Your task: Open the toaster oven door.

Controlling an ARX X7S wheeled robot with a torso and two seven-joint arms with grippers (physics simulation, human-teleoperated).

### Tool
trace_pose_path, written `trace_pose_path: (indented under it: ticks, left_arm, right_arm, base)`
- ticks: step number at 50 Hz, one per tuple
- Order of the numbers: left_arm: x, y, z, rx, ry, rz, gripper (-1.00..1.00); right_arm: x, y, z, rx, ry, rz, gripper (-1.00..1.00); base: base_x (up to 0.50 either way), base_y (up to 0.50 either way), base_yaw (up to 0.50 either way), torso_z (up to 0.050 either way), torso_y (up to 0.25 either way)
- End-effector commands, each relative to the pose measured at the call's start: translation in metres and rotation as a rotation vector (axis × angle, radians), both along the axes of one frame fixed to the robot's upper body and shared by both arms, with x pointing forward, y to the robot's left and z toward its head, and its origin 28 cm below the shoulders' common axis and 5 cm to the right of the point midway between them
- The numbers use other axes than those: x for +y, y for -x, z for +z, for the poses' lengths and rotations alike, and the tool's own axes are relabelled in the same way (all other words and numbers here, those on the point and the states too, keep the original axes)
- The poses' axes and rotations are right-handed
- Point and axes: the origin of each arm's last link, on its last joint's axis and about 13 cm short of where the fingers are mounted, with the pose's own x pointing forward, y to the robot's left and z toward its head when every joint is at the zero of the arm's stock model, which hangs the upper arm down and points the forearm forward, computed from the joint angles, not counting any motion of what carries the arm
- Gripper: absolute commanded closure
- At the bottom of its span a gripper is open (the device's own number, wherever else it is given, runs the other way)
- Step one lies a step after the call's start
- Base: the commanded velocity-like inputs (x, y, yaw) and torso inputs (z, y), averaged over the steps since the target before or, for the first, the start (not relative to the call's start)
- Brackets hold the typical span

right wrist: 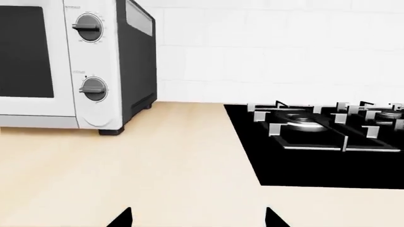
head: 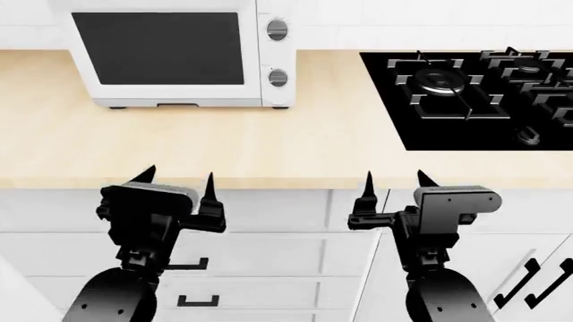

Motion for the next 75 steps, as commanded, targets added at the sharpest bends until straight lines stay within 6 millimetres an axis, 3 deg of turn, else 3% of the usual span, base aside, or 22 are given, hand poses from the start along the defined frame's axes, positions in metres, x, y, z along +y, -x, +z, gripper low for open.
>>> trace_pose_path:
  ticks: [1, 7, 18, 33, 75]
  left_arm:
    - [0.013, -0.022, 0.036, -0.015, -0.012, -0.01, -1.0]
    - [0.016, -0.028, 0.052, -0.041, -0.02, 0.0, -1.0]
    - [0.017, -0.026, 0.056, -0.078, -0.015, 0.02, -1.0]
    - [0.019, -0.025, 0.057, -0.087, -0.023, 0.033, -1.0]
    - [0.015, -0.023, 0.061, -0.097, -0.027, 0.014, -1.0]
  right_arm:
    - [-0.013, -0.028, 0.035, -0.024, 0.022, -0.009, -1.0]
    - [-0.018, -0.036, 0.043, -0.029, 0.015, -0.021, -1.0]
    - [-0.02, -0.034, 0.041, -0.026, 0.019, -0.034, -1.0]
    - [-0.02, -0.033, 0.039, -0.036, 0.02, -0.032, -1.0]
    - [-0.023, -0.03, 0.041, -0.035, -0.004, -0.053, -1.0]
  base:
    - [0.0, 0.0, 0.0, 0.0, 0.0]
    - [0.0, 0.0, 0.0, 0.0, 0.0]
    - [0.0, 0.13, 0.0, 0.0, 0.0]
    - [0.0, 0.39, 0.0, 0.0, 0.0]
    - [0.11, 0.0, 0.0, 0.0, 0.0]
